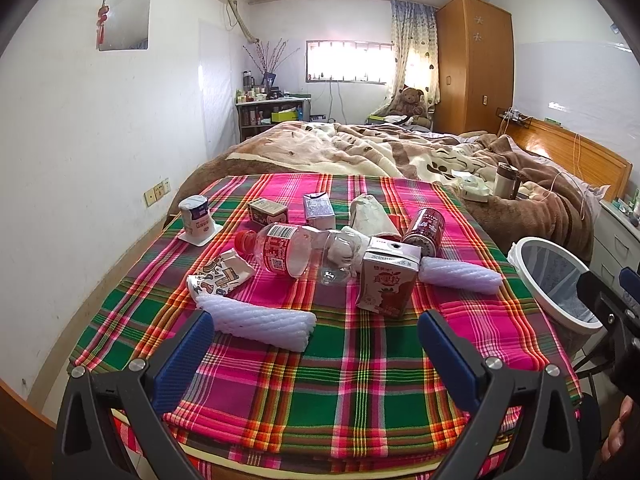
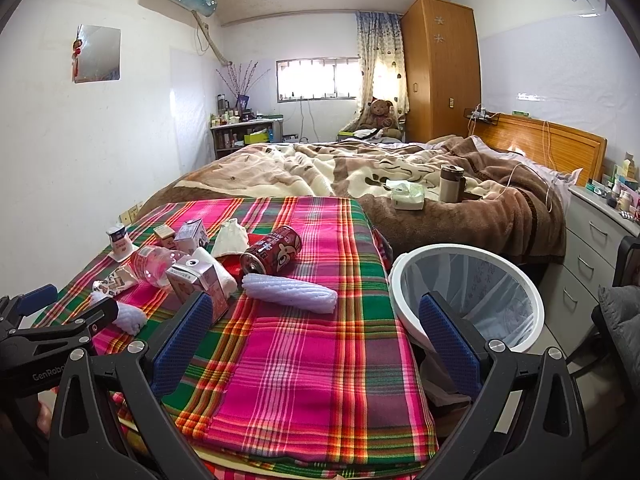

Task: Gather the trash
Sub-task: 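Grasp the white foam net sleeve with the left tool while the right tool grasps another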

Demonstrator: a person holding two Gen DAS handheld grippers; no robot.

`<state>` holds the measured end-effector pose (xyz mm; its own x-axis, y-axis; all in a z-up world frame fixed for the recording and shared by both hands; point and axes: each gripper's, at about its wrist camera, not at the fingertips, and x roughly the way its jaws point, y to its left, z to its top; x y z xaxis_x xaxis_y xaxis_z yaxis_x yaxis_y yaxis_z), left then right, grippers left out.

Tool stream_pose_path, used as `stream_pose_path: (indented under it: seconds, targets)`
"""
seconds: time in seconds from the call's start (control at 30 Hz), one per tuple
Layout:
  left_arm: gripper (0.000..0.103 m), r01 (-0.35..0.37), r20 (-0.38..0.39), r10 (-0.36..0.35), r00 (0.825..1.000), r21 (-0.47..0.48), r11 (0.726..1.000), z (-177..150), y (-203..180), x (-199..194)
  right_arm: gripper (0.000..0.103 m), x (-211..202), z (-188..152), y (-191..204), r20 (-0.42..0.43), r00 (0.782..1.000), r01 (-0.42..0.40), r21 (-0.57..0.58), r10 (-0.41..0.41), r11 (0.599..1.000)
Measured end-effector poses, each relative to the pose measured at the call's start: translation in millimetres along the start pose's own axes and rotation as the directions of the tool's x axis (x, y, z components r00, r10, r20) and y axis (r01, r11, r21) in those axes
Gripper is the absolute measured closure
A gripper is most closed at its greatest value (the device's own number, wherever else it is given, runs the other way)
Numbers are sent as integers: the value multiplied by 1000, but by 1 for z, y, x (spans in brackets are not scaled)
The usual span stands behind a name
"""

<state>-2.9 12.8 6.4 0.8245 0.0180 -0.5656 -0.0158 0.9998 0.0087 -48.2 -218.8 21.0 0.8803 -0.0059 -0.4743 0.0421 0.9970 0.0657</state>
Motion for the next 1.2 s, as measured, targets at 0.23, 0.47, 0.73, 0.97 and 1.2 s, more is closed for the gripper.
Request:
stream_pose_path:
  seconds: [0.23, 0.47, 0.73, 0.97, 1.2]
  targets:
    - [0, 34, -45, -34, 998, 5, 999, 1, 15, 18, 0, 27, 4, 2, 10, 1000, -16, -78, 17, 997]
    - [9, -20, -98, 15, 995, -55, 998, 4, 58, 55, 0, 100, 3, 7, -143, 989, -70, -194, 42, 978]
    - [9, 30, -199, -68, 978, -187, 982, 1, 102, 88, 0, 138, 9, 2, -258, 962, -144, -200, 90, 969]
    - [9, 41, -300, -147, 942, -332, 942, -11, 111, 119, 0, 158, 10, 13, -328, 934, -230, -240, 144, 943]
    - [14, 105, -302, -251, 920, -429, 897, -11, 104, 134, 8, 165, 3, 18, -411, 886, -330, -238, 213, 913]
